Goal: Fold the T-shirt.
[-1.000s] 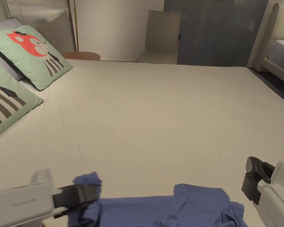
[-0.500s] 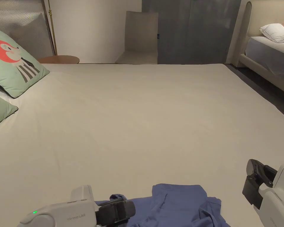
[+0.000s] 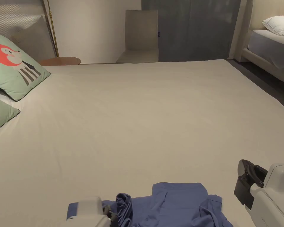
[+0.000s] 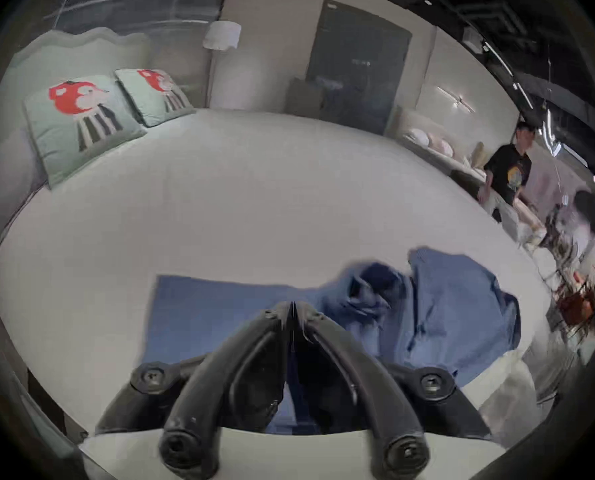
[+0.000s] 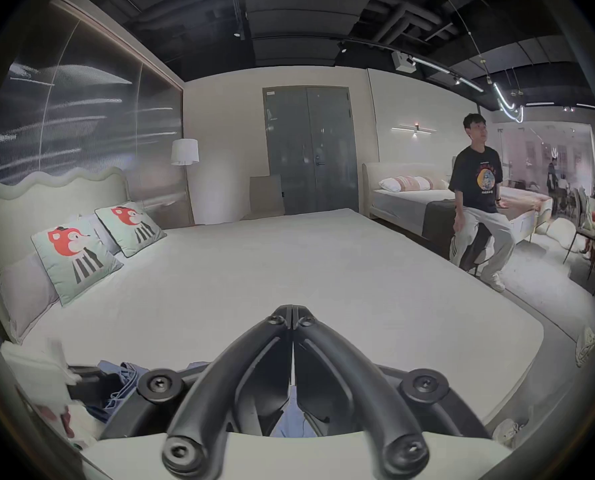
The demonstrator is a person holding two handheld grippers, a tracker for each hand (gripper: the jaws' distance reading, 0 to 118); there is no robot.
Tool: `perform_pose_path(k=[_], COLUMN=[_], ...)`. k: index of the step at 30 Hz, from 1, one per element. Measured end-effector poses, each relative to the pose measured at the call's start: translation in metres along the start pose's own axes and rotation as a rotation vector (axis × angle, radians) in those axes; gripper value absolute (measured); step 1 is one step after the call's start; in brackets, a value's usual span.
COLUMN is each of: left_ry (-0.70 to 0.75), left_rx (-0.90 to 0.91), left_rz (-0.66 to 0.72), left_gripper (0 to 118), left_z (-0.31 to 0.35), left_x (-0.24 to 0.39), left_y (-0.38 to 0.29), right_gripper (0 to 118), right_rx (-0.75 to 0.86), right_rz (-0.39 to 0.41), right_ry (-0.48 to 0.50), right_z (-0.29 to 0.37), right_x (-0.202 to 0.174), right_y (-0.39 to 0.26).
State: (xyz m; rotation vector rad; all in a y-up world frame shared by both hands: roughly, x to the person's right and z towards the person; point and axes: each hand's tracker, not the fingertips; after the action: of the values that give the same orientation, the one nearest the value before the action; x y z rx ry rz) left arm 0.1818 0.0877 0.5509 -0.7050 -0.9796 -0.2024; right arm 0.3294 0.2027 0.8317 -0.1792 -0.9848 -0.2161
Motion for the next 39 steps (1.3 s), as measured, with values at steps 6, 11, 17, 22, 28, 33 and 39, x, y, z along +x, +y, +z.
perform_pose_path(k=[6,11,17,22,28,33,39], left_ry=[-0.052,-0.064,-0.199,-0.357,-0.524,-0.499,-0.578], left_rx=[-0.014,-0.006,-0.008,0.061,0.072,-0.020,-0.142], left_rz=[-0.177,-0.108,-0.053,0.135,0.427,0.530,0.723], left_gripper=[1,1,1,1,1,66,110], left_z=[-0.017,-0.018,-0.005,0.026,0.053,0.046,0.021], left_x=[0.065,0.074,0.064,0.007,-0.117,-0.186,-0.198], left_y=[-0.024,-0.018,-0.010,0.013,0.038,0.033,0.006], right_gripper=[0,0,0,0,0,0,0], right_rx=[0.012,0.017,0.015,0.016,0.013,0.002,-0.008], right_rz=[-0.013,-0.023,-0.035,-0.029,-0.027,-0.026,-0.001], right_ry=[-0.039,-0.065,-0.070,-0.061,-0.052,-0.023,0.012], right_z=[0.006,0.010,0.007,0.006,0.002,-0.002,-0.001], right_x=[0.016,0.026,0.025,0.020,0.013,0.000,-0.014], right_y=[0.003,0.004,0.004,0.007,0.007,0.005,0.004])
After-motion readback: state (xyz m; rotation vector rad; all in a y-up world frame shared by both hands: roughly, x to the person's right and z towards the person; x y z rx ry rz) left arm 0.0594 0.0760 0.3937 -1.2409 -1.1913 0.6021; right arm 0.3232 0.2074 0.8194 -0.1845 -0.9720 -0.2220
